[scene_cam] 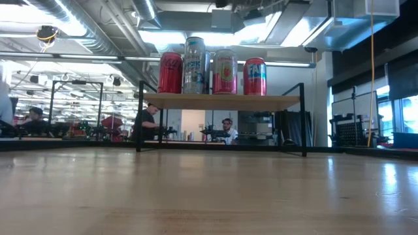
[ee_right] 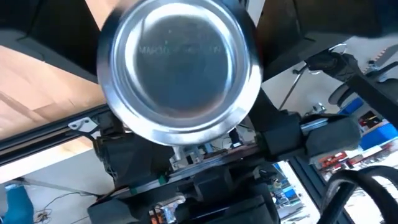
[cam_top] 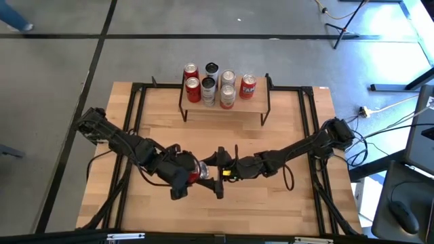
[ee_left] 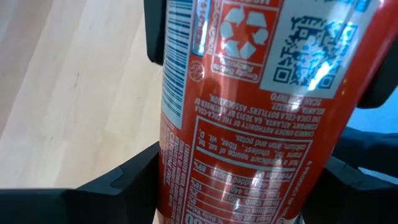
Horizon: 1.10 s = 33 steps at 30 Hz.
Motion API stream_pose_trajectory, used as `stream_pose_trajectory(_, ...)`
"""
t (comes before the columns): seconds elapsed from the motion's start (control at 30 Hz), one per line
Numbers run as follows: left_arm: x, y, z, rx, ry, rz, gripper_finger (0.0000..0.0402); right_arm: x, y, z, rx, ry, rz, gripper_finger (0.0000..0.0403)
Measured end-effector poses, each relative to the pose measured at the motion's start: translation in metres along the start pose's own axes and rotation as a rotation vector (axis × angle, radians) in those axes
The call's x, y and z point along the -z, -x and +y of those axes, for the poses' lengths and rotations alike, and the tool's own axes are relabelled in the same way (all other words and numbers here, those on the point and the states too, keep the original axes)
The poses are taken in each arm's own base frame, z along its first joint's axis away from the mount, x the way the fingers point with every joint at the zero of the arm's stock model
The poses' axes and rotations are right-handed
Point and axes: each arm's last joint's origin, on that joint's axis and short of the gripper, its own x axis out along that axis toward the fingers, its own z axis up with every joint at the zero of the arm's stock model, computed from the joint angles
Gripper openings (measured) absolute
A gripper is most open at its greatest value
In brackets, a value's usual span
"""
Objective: Place canned beverage on shelf
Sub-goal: Put the red soda can on the shelf aligned with the other red soda can
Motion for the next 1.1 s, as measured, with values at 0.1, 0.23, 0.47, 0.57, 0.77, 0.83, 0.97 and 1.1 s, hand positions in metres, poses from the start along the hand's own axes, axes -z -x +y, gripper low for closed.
stream_pose_trajectory(0.1, -0.001, 0.000, -0.001, 0.014, 0.003, -0.011, 0.0269, 0.000, -0.002, -0.002, -0.009, -0.006, -0.003, 0.0336)
stream_pose_trajectory(0.23, 0.000, 0.000, -0.001, 0.006, 0.002, -0.001, 0.0269, 0.002, -0.005, -0.005, -0.018, -0.014, 0.003, 0.0282)
stream_pose_trajectory(0.47, 0.000, 0.000, -0.002, -0.006, -0.004, -0.023, 0.0336, 0.001, -0.005, -0.005, -0.008, -0.009, -0.004, 0.0276)
stream_pose_trajectory(0.57, 0.003, 0.007, -0.002, 0.004, -0.041, -0.031, 0.0369, 0.003, -0.003, -0.007, 0.008, 0.004, 0.027, 0.0276)
stream_pose_trajectory(0.77, 0.016, 0.047, 0.004, 0.070, -0.052, -0.113, 0.0389, -0.022, 0.023, -0.003, 0.036, 0.022, 0.082, 0.0276)
stream_pose_trajectory(0.83, 0.022, 0.064, 0.009, 0.074, -0.058, -0.177, 0.0390, -0.031, 0.032, -0.002, 0.044, 0.028, 0.095, 0.0276)
stream_pose_trajectory(0.97, 0.032, 0.092, 0.018, 0.106, -0.054, -0.266, 0.0390, -0.054, 0.055, 0.001, 0.039, 0.029, 0.084, 0.0276)
stream_pose_trajectory(1.1, 0.035, 0.111, 0.023, 0.179, -0.015, -0.336, 0.0391, -0.080, 0.082, 0.004, 0.039, 0.023, 0.038, 0.0276)
